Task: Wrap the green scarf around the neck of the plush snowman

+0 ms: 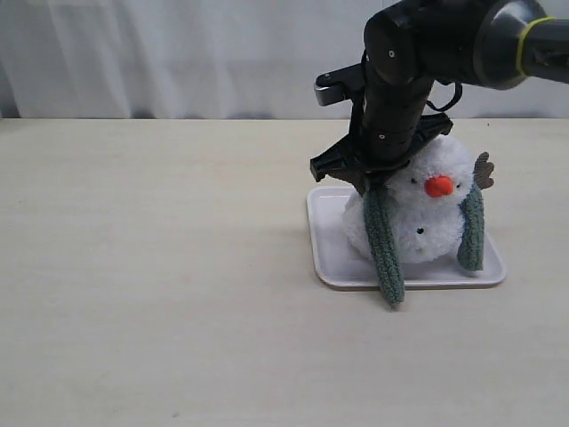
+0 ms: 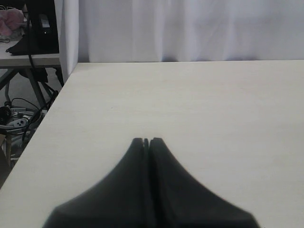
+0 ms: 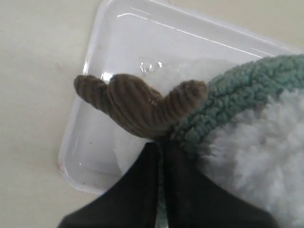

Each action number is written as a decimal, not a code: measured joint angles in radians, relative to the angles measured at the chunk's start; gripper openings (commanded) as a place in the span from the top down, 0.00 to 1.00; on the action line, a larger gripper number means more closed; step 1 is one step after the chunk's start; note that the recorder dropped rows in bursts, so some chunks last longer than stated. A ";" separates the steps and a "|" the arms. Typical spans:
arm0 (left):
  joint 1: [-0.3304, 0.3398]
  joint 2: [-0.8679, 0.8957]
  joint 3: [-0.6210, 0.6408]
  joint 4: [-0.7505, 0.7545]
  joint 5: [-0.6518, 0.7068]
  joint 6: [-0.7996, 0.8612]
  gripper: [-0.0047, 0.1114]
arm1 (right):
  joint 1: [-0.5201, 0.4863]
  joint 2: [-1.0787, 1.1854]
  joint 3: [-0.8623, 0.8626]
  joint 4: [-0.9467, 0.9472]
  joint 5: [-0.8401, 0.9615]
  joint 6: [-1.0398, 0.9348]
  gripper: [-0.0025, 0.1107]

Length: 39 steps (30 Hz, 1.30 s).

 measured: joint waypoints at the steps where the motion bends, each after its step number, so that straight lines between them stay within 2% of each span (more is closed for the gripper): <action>1: 0.000 0.000 0.000 0.000 0.000 0.000 0.96 | 0.000 -0.004 -0.006 0.000 0.000 0.000 0.94; 6: 0.000 0.000 0.000 0.000 0.000 0.000 0.96 | 0.000 -0.093 -0.136 -0.079 0.011 -0.002 0.94; 8: 0.000 0.000 0.000 0.000 0.000 0.000 0.96 | -0.031 -0.097 -0.213 -0.068 0.066 -0.010 0.94; 13: 0.000 0.000 0.000 0.000 0.000 0.000 0.96 | -0.235 0.016 -0.416 0.149 0.164 -0.184 0.94; 15: 0.000 0.000 0.000 0.000 0.000 0.000 0.96 | -0.265 0.061 -0.445 0.172 0.166 -0.237 0.94; 23: 0.000 0.000 0.000 0.000 0.000 0.000 0.96 | -0.268 0.175 -0.467 0.229 0.170 -0.363 0.94; 39: 0.000 0.000 0.000 0.000 0.000 0.000 0.96 | -0.268 0.252 -0.431 0.269 0.172 -0.397 0.94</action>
